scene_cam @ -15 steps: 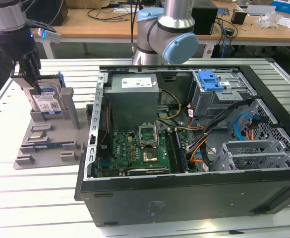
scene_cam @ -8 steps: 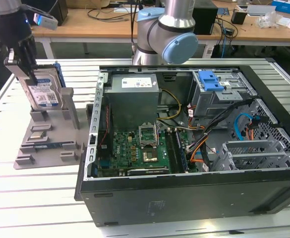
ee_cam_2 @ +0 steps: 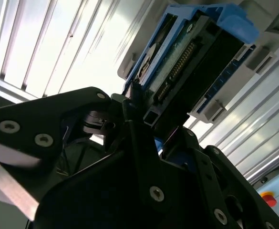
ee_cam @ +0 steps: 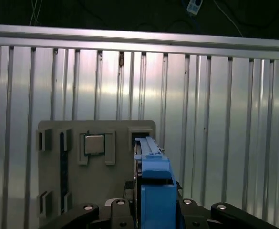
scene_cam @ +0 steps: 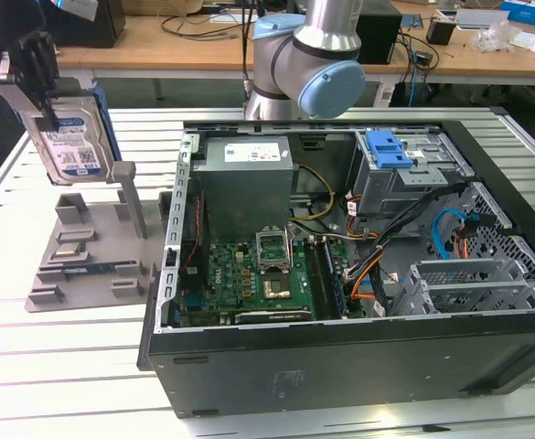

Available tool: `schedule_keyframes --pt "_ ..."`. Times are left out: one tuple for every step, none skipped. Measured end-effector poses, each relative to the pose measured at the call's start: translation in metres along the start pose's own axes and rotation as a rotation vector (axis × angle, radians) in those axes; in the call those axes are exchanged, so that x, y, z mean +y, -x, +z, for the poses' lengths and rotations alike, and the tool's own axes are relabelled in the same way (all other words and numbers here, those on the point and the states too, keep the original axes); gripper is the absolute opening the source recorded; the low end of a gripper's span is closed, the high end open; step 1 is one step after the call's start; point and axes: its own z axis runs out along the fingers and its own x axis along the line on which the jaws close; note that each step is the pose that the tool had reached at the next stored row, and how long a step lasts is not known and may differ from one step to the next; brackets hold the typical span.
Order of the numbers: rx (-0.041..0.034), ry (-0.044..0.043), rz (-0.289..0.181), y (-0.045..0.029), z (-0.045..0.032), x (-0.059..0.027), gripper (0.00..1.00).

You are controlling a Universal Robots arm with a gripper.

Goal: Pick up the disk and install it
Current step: 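Pick up the disk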

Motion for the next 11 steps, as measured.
schedule_keyframes --pt "0.0 0.0 0.0 0.0003 -0.0033 0.0 0.37" --pt "-0.0001 0.0 0.0 0.0006 -0.0067 0.0001 0.37" --pt "0.0 0.0 0.0 0.0013 -0.0136 0.0002 0.37" --pt "0.0 0.0 0.0 0.0018 -0.0184 0.0002 0.37" --pt "-0.0001 -0.0002 0.0 0.0022 -0.0221 0.0002 0.37" --pt "0.0 0.0 0.0 0.0026 -0.0264 0.0003 0.37" --pt "0.0 0.0 0.0 0.0029 -0.0298 0.0003 0.37" --pt "0.0 0.0 0.0 0.0033 -0.0344 0.0003 0.37" --pt "0.0 -0.0001 0.0 0.0036 -0.0377 0.0004 0.37" --pt "0.0 -0.0001 0.0 0.0039 -0.041 0.0004 0.37" --pt "0.0 0.0 0.0 0.0042 -0.0445 0.0004 0.37"
